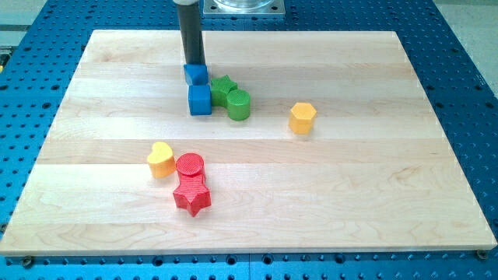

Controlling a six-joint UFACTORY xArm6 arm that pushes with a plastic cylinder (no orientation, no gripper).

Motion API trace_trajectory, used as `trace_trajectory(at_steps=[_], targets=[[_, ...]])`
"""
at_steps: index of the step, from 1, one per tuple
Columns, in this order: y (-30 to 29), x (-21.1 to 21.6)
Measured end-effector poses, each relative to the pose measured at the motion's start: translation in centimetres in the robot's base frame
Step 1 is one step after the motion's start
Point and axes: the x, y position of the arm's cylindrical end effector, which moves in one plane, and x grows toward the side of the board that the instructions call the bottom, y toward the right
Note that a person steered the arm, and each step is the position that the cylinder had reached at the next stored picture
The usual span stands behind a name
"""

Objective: Move the hexagon into the red circle

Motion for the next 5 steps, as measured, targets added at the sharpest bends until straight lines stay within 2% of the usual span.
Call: trace_trajectory(at_steps=[3,5], targets=[[-2.1,0.4],[-8.0,9.4]])
